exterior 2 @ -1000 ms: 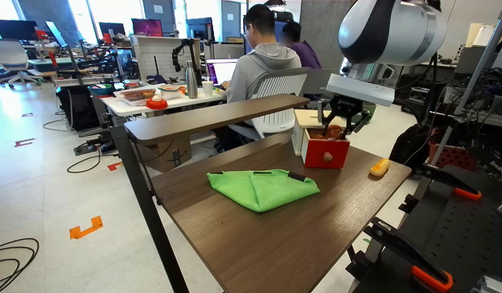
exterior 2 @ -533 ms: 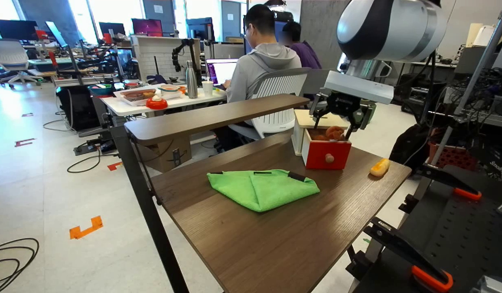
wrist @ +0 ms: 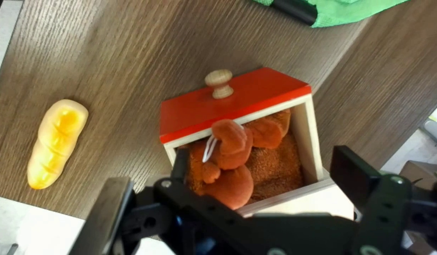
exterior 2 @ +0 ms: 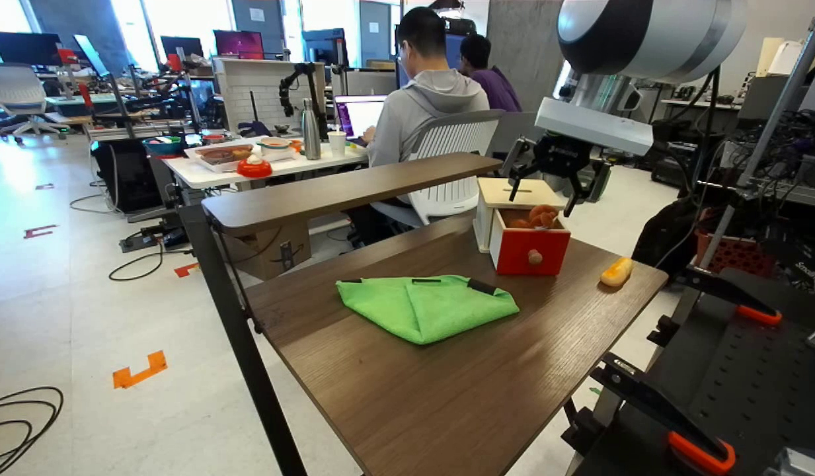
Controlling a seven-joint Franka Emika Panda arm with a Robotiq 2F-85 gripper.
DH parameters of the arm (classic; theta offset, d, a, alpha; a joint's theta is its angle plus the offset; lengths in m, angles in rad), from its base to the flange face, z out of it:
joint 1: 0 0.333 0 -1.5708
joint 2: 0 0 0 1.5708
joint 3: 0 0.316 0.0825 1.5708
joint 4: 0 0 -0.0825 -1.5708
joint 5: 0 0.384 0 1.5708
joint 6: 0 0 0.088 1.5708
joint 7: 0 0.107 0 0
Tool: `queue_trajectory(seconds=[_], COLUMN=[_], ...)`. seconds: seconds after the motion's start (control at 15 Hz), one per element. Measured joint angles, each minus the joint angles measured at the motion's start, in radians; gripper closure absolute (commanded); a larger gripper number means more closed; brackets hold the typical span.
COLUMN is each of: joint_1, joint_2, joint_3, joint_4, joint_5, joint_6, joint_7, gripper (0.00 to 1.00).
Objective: Open the drawer, pick up the toy and put it in the drawer
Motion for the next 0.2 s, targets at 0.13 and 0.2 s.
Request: queue_trajectory(seconds=[0.13,0.2], joint_1=[-0.010,-0.018], joint_2=[-0.009,-0.011], joint_3=[0.009,0.015], joint_4=[-0.007,-0.009], joint_5=[-0.001,-0.001], joint_6=[-0.011,-0.017], joint_7=[-0.054,-0.082], gripper=[0.00,0.00])
